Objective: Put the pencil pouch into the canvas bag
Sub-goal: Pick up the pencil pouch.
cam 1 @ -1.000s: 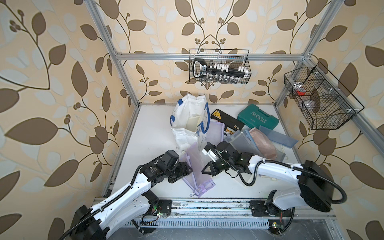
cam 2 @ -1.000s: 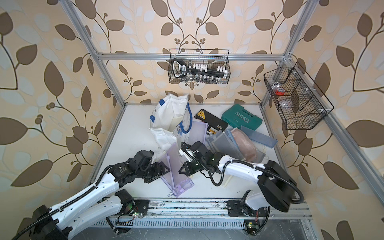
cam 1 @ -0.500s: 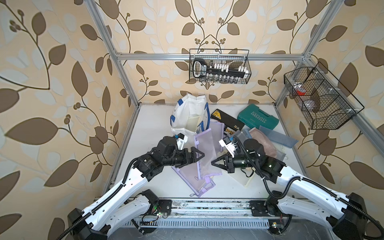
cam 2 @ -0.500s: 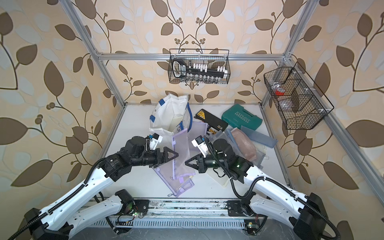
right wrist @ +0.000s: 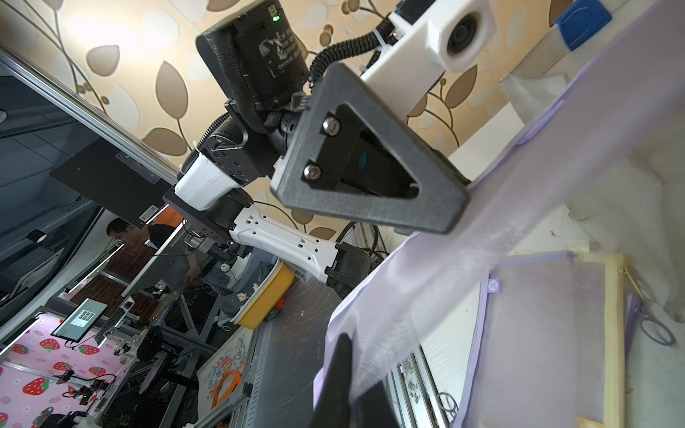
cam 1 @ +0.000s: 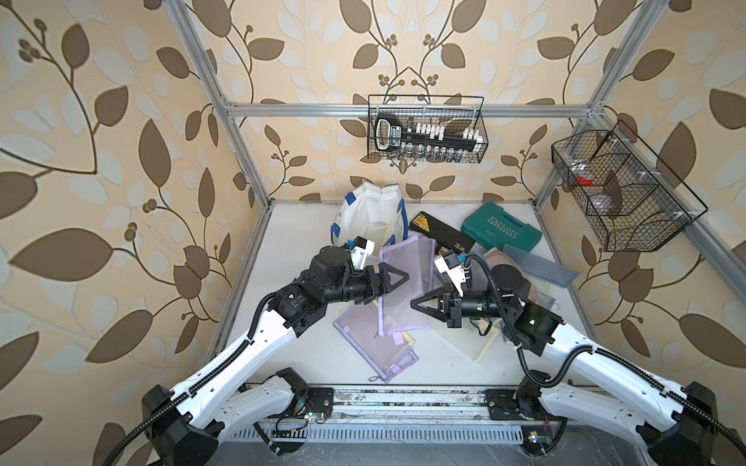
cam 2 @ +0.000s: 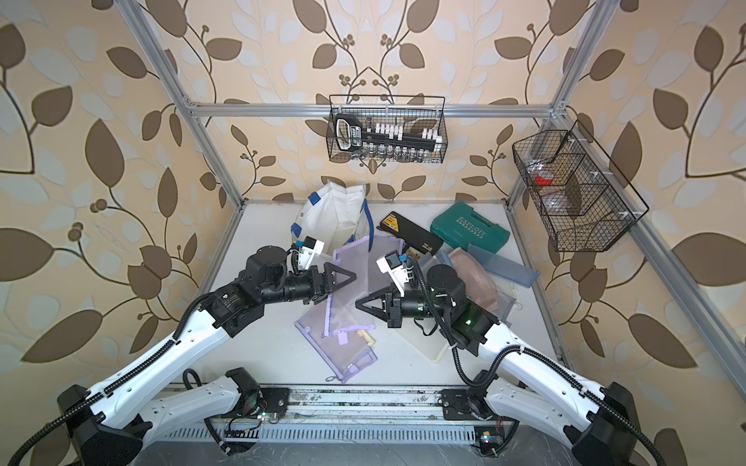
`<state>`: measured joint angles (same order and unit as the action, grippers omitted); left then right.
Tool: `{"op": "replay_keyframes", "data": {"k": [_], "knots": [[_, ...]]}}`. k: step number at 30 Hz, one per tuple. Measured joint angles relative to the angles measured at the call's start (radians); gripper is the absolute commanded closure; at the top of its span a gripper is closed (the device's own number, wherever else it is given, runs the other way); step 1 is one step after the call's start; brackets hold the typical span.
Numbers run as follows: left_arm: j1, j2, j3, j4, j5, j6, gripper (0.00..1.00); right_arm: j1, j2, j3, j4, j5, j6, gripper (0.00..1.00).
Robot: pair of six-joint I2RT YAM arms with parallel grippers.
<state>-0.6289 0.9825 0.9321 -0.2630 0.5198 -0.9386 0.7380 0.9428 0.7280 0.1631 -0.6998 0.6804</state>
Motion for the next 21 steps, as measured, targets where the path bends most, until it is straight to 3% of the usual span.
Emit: {"op": "replay_keyframes", "data": {"k": [2,5,10,12,19,21], "knots": [[0.000,0.000,0.006,0.002,0.003,-0.003,0.57,-0.005,-0.003,0.000,0.013,0.000,0.003,1.00],[0.000,0.001,0.027,-0.014,0.003,0.005,0.80,-0.008,0.002,0.003,0.013,0.002,0.004,1.00],[0.000,0.005,0.109,-0.055,-0.003,0.035,1.00,-0.010,0.003,0.024,0.006,0.031,0.003,1.00],[0.000,0.006,0.145,-0.071,-0.008,0.047,1.00,-0.014,0.002,0.041,-0.008,0.043,0.000,0.97],[0.000,0.093,0.365,-0.229,-0.095,0.161,1.00,-0.053,0.003,0.110,-0.104,0.117,-0.029,0.28],[0.001,0.146,0.471,-0.312,-0.149,0.216,1.00,-0.079,0.010,0.132,-0.151,0.148,-0.033,0.15]]}}
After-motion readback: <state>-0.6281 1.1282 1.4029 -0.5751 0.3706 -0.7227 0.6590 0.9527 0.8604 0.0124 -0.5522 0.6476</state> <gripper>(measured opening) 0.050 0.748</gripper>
